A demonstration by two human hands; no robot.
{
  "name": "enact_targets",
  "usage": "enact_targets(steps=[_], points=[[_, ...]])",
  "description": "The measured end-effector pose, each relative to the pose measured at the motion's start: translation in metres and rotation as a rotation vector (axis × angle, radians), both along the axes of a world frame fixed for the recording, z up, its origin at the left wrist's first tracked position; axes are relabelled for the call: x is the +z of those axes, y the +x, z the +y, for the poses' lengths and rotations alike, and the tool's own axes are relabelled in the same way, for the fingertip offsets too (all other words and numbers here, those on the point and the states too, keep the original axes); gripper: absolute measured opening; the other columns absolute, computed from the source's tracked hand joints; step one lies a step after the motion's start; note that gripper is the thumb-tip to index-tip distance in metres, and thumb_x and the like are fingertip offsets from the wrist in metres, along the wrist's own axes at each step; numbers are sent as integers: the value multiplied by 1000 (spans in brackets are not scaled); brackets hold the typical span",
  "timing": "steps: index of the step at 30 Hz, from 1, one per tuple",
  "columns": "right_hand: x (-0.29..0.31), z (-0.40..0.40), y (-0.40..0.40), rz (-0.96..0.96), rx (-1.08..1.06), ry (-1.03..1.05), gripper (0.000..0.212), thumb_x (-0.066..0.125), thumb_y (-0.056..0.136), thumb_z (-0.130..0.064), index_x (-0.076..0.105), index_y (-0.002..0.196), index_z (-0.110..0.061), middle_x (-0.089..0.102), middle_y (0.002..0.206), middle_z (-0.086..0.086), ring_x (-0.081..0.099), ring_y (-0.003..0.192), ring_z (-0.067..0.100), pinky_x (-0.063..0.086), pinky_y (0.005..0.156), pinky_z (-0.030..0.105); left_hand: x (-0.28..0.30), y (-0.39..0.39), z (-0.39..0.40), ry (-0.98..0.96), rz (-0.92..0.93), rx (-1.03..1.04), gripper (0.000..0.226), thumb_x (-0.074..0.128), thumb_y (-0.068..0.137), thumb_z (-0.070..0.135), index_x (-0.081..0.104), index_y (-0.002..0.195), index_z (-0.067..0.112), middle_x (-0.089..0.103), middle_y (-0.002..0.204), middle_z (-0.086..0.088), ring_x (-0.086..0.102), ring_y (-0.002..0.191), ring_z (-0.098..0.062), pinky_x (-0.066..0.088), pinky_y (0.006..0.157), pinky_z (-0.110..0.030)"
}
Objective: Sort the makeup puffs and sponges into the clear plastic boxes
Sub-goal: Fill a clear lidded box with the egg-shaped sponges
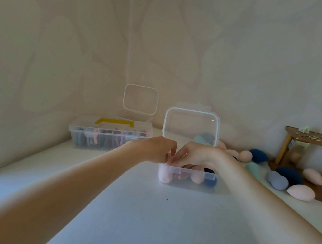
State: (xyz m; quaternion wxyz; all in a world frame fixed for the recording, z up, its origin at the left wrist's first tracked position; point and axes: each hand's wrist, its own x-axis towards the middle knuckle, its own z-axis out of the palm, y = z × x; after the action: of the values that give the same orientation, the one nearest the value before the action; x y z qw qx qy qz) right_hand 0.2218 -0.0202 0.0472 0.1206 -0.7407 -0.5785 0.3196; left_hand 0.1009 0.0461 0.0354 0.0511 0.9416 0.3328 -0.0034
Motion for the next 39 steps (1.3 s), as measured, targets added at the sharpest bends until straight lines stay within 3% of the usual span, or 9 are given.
enact_targets(steps=[6,13,16,19,24,28,31,35,39], points=[[12,-15,26,224,21,43,23,57,93,-16,67,102,3,68,89,12,66,79,19,53,73,21,7,7,-7,44,-34,18,31,44,90,9,52,120,14,58,120,-5,55,106,-22,38,68,-20],[25,-31,62,524,-279,431,14,52,94,-6,64,88,-3,70,85,16,66,67,19,56,68,24,6,21,-11,-28,-176,-69,25,48,94,24,57,116,20,53,120,-4,53,108,-19,39,92,-27],[17,-29,80,448,-550,588,14,52,90,-2,64,84,-2,70,92,21,64,69,22,54,69,27,3,31,-14,-106,-176,-137,26,52,92,26,56,117,26,52,116,1,50,108,-16,38,91,-25],[1,-30,100,206,-666,568,21,51,88,-2,67,100,1,67,98,18,58,81,22,51,74,29,2,40,-17,-169,-219,-194,27,57,89,27,58,116,28,50,111,6,49,110,-13,35,88,-22],[-20,-42,130,-241,-672,465,23,47,93,-11,68,104,-10,61,114,11,52,109,30,47,94,38,2,52,-21,-250,-213,-253,27,63,85,28,61,111,30,55,116,7,51,109,-10,42,89,-23],[-45,-45,152,-487,-604,205,38,38,94,-13,52,128,-21,45,138,12,44,121,32,44,99,40,-1,58,-19,-231,-167,-248,21,61,86,24,65,106,23,50,85,16,51,90,-10,40,67,-13],[-62,-48,155,-518,-485,109,40,36,97,-14,48,133,-24,45,138,8,49,112,23,44,90,29,-4,60,-16,-260,-182,-230,21,63,85,25,66,105,19,57,85,14,56,90,-10,45,76,-19],[-66,-49,147,-513,-567,215,31,41,97,-15,55,124,-20,33,140,15,39,125,32,40,100,36,-4,61,-14,-265,-192,-184,22,61,86,26,66,107,20,65,103,4,60,99,-13,45,86,-22],[-48,-47,133,-308,-576,483,25,57,90,-21,50,113,-17,40,121,13,45,92,26,39,73,29,-5,62,-13,-235,-165,-171,22,60,88,26,65,108,20,66,111,1,60,104,-17,46,90,-25]])
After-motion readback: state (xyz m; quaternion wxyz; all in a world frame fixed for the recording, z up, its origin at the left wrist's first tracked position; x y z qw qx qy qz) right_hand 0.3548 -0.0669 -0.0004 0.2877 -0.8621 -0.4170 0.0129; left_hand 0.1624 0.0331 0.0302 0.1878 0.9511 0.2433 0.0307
